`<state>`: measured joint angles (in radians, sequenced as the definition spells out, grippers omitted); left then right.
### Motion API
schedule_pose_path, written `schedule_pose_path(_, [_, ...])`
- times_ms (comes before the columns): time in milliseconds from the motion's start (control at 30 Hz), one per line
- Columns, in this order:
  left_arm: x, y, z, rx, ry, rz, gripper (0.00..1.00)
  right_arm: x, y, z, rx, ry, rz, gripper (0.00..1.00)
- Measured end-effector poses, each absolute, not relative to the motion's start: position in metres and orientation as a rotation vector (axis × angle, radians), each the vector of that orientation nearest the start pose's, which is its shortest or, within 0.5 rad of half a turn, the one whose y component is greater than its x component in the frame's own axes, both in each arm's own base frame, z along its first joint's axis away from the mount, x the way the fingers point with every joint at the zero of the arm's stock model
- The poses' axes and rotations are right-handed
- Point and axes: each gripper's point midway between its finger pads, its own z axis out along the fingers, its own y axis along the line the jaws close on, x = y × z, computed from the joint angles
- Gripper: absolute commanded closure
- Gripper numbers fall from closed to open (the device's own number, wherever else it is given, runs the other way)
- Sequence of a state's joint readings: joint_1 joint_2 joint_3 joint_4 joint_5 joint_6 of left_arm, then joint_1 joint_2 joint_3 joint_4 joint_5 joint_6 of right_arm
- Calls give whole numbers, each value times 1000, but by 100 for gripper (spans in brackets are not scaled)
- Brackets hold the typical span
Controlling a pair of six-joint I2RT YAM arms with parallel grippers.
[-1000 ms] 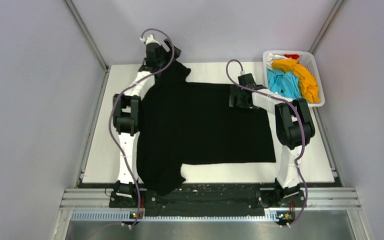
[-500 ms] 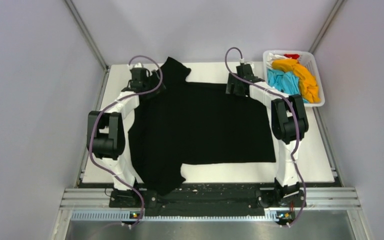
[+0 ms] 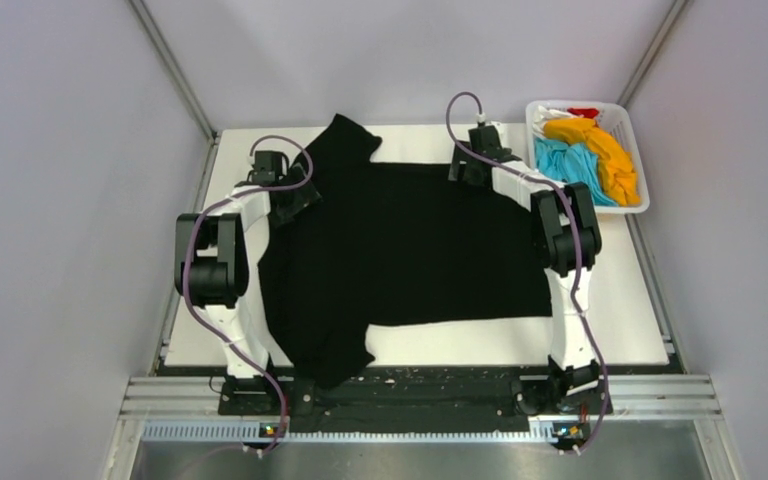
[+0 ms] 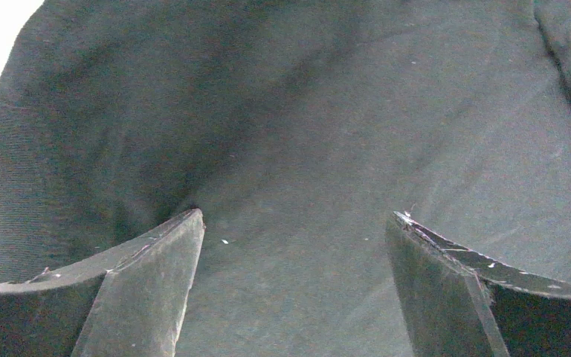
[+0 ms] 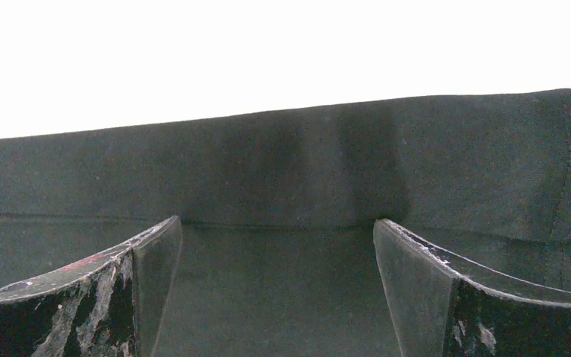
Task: Fold and stack the t-shirts
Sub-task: Flatten out the tshirt
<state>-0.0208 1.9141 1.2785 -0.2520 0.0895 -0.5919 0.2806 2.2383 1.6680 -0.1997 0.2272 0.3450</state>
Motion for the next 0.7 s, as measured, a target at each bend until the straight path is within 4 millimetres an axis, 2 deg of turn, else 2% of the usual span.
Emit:
schedule_pose_path(233, [465,-35,48,-685,2414,-354,3,602,136,41,216,2217,49,1])
schedule_pose_path(367, [461,-19,45,-718,2423,-327,3,638,142,48,237,2129,67,1])
schedule_pose_path(567, [461,-12,44,-716,2425,-311,3,694,154,81,286,1924,148,1])
schedule_pose_path(700, [460,-10,44,-708,2430,-302,3,719,160,102,290,1824,185,1])
